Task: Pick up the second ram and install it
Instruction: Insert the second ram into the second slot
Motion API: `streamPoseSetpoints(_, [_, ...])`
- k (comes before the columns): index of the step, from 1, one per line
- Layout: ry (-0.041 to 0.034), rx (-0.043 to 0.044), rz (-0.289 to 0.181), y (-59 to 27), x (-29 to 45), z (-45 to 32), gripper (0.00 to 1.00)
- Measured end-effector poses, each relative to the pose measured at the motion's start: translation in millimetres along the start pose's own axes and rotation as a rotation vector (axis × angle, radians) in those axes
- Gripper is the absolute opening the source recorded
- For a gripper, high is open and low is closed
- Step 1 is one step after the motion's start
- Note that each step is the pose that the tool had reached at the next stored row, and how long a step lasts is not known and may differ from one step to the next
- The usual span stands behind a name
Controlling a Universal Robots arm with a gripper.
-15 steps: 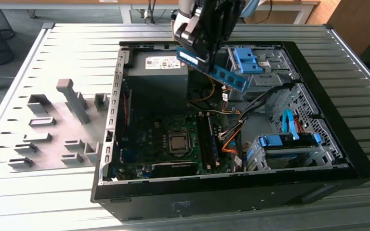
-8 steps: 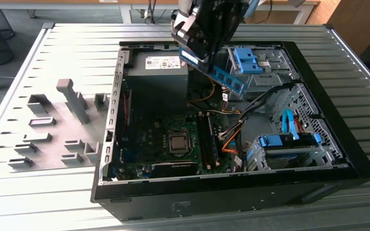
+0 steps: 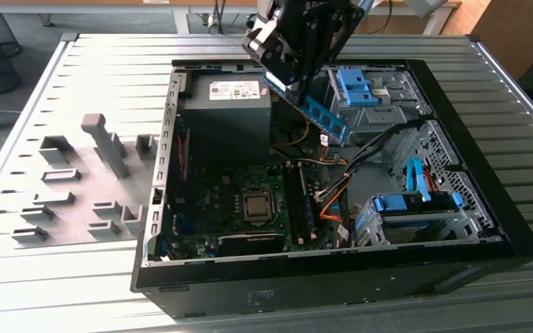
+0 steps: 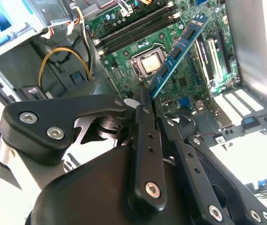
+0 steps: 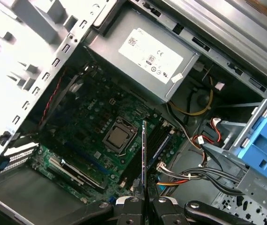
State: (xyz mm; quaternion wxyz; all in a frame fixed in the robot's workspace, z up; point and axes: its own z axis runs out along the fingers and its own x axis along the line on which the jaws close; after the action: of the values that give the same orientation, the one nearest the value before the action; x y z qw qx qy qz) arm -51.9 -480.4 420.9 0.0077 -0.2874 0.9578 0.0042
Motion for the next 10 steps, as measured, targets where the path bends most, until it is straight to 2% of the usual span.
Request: streamPoseSetpoints(10, [0.0000, 0.0002, 0.011, 0.0, 0.0, 0.0, 0.14])
